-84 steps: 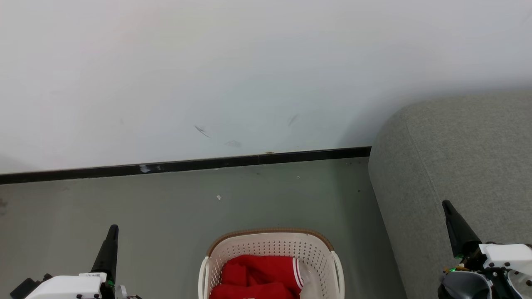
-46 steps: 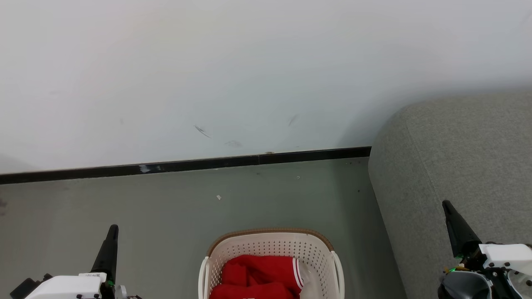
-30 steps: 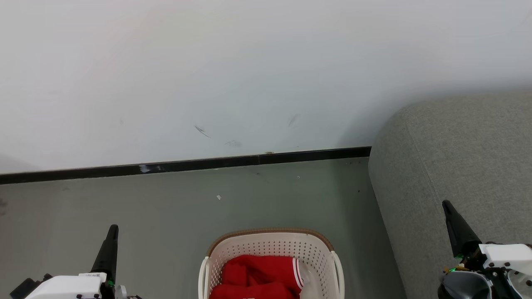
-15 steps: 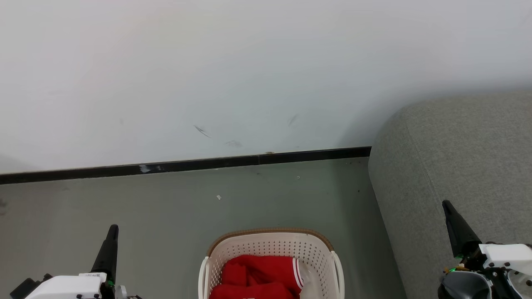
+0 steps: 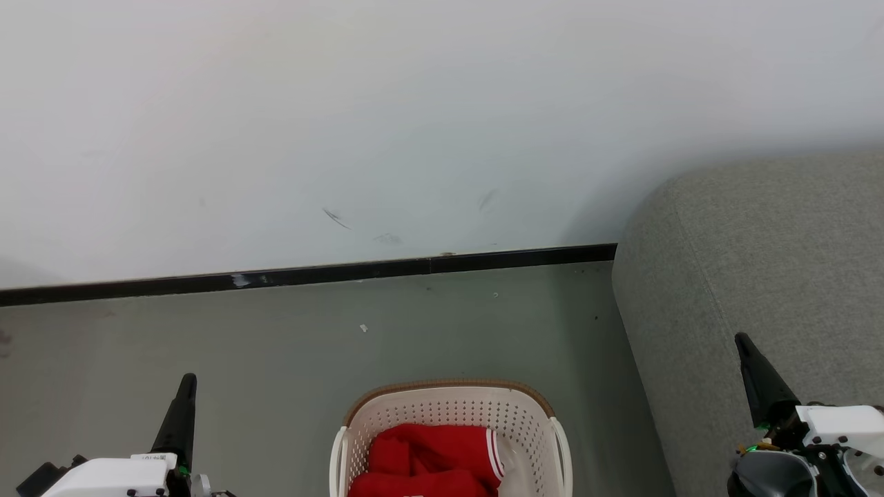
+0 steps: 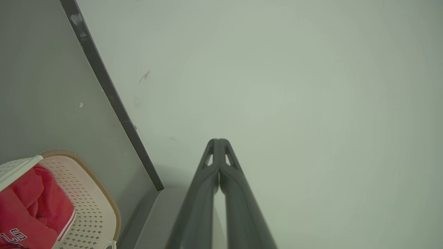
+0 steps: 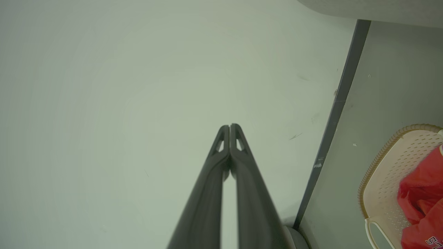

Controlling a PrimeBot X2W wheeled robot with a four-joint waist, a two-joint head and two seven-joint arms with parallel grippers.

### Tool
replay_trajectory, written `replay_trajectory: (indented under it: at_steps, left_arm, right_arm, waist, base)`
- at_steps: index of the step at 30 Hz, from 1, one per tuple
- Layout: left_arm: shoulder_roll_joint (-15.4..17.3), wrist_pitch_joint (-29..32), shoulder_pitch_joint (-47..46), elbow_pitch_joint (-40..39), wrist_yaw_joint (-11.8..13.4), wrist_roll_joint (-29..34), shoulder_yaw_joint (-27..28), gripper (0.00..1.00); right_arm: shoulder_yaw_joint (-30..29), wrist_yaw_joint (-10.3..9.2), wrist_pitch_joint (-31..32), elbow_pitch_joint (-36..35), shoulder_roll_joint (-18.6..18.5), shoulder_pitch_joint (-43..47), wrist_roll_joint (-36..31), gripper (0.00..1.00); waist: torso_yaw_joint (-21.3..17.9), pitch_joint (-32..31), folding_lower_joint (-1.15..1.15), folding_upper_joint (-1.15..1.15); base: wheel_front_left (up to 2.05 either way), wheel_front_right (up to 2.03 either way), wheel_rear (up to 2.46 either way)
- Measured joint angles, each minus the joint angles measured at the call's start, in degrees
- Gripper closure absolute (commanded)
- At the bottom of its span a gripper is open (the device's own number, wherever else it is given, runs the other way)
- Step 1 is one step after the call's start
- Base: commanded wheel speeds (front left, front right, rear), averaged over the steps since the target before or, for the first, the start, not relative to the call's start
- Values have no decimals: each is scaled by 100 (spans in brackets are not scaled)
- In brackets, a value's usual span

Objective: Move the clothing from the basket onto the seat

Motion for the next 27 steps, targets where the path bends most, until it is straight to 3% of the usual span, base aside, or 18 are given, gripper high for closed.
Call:
replay_trajectory:
  at_steps: [11, 12, 18, 27]
  left_arm:
    - [-1, 0, 0, 0, 0, 0, 0, 100]
    - [-1, 0, 0, 0, 0, 0, 0, 0]
    - [-171, -8, 216, 289, 16, -1, -46, 0]
    - [-180, -114, 235, 242, 15, 11, -53, 0]
  right_arm:
    - [0, 0, 0, -1, 0, 0, 0, 100]
    - [0, 0, 0, -1, 0, 0, 0, 0]
    - [47, -7, 1, 255, 215, 263, -3, 0]
    - [-31, -7, -56, 147, 218, 302, -27, 0]
  waist:
    - [0, 0, 0, 0]
    - [0, 0, 0, 0]
    - [-1, 1, 0, 0]
    - [-4, 9, 0, 0]
  base:
    - [0, 0, 0]
    - [0, 0, 0]
    - [0, 0, 0]
    - [0, 0, 0]
